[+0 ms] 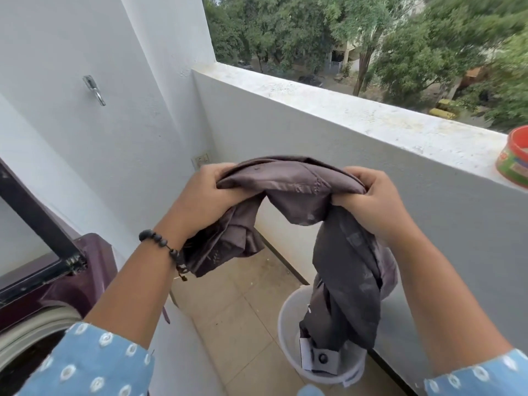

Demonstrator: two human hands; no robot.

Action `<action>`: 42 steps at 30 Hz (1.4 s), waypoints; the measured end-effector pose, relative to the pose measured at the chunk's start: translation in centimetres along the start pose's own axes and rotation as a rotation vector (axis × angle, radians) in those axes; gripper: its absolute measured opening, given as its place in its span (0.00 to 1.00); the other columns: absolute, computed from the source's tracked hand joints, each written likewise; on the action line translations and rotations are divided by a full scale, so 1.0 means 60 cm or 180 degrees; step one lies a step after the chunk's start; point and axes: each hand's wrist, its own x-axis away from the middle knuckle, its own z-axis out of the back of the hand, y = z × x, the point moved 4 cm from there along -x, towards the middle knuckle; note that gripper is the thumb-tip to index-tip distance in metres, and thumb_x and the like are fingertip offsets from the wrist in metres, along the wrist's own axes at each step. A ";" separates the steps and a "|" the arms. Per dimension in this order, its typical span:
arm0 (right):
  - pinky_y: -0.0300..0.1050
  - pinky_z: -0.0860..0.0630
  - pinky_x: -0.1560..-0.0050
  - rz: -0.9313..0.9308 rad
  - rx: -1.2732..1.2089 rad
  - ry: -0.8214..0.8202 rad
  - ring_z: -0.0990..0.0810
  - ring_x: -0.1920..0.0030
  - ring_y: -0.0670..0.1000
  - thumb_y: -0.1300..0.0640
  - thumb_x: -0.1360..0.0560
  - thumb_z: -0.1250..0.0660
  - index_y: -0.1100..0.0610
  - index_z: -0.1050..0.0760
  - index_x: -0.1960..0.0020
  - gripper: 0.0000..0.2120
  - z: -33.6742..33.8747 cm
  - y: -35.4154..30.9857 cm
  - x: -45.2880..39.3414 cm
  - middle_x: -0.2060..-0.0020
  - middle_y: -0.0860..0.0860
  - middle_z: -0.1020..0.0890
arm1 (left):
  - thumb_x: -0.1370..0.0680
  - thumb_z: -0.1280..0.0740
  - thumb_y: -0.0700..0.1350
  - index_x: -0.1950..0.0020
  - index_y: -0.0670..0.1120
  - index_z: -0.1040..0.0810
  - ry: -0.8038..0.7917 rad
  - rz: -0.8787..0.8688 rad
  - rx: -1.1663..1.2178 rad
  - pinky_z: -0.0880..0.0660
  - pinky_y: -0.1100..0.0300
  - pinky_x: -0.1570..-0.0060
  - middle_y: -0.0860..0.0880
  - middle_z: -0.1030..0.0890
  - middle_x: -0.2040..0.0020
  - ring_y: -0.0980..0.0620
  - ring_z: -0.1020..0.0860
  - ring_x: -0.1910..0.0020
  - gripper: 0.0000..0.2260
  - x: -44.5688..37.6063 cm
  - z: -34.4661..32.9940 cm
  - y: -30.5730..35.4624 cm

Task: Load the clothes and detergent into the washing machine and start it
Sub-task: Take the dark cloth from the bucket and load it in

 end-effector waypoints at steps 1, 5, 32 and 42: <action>0.60 0.22 0.58 0.0004 0.0054 0.0010 0.18 0.59 0.59 0.63 0.36 0.34 0.56 0.19 0.57 0.10 -0.006 -0.008 0.001 0.61 0.60 0.17 | 0.33 0.25 0.51 0.49 0.51 0.15 0.0191 -0.0003 0.0443 0.20 0.49 0.51 0.49 0.14 0.54 0.50 0.17 0.54 0.13 -0.005 -0.001 0.000; 0.62 0.21 0.48 -0.0030 -0.0193 -0.0444 0.17 0.50 0.54 0.61 0.31 0.28 0.51 0.22 0.45 0.16 -0.055 -0.026 0.017 0.51 0.52 0.16 | 0.24 0.33 0.36 0.52 0.43 0.19 0.0916 -0.0025 0.1579 0.21 0.60 0.58 0.50 0.15 0.60 0.53 0.17 0.59 0.05 -0.020 -0.011 0.017; 0.39 0.23 0.61 -0.0271 -0.0354 -0.0242 0.19 0.62 0.42 0.66 0.38 0.31 0.50 0.19 0.56 0.15 -0.043 0.041 -0.005 0.64 0.44 0.15 | 0.36 0.25 0.47 0.27 0.58 0.39 0.0330 0.0728 0.2079 0.27 0.49 0.38 0.50 0.27 0.30 0.52 0.27 0.34 0.40 0.056 -0.026 -0.091; 0.37 0.28 0.64 0.0525 0.1821 -0.1569 0.23 0.64 0.43 0.58 0.35 0.30 0.51 0.26 0.47 0.17 -0.085 -0.045 -0.026 0.63 0.43 0.19 | 0.39 0.19 0.57 0.28 0.67 0.73 -0.1208 -0.0065 -0.1697 0.34 0.45 0.29 0.49 0.32 0.26 0.47 0.31 0.29 0.65 0.002 -0.105 -0.009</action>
